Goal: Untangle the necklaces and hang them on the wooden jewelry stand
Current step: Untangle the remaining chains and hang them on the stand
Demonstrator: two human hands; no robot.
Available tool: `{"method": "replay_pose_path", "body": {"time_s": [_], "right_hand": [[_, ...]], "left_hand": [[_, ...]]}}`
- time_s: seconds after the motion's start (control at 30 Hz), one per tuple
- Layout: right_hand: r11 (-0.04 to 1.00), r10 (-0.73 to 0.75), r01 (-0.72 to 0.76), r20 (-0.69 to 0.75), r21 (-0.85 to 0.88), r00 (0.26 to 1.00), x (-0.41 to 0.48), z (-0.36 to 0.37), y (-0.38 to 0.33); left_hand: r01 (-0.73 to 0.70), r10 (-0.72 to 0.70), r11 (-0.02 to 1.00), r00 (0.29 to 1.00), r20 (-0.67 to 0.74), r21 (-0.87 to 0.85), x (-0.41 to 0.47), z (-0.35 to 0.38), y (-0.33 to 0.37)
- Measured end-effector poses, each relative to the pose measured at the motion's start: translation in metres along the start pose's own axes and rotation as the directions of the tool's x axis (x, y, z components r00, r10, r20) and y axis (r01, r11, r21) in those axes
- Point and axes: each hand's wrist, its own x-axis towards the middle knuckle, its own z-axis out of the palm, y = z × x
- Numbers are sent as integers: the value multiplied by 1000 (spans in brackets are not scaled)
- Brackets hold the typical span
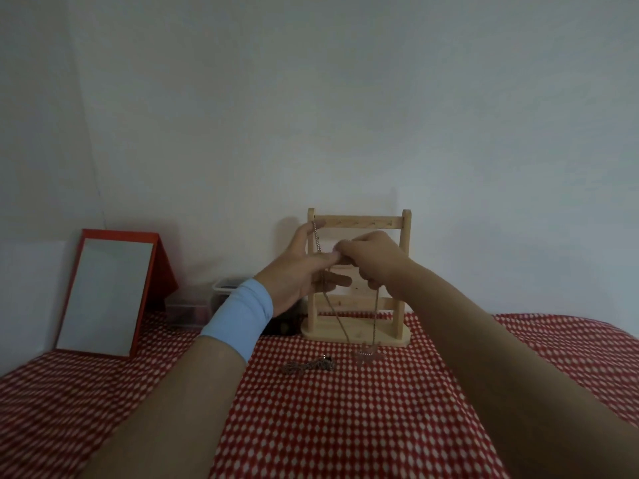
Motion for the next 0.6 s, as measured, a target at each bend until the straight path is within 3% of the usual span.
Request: {"method": "replay_pose_path", "body": {"time_s": [0.17,0.37,0.5,0.57,0.6], "right_hand": [[977,175,-165,60,-138,983,-3,-10,11],[928,366,-372,157,6,917,-7,-24,34],[889,313,-356,183,288,932,-5,-18,52],[908,235,-296,223,297,946,-7,-10,64],[935,202,-262,248,239,947,-7,-5,70]], "left_hand": [[1,35,995,932,-361,100,-1,-12,-5],[262,-140,913,921,-364,312,-20,-24,-19],[342,-194,902,868,-458,265,-14,-28,-34],[439,-256,841,838,-482,316,-12,-32,-48],[484,-257,768,833,-491,420,-12,-35,-55]]}}
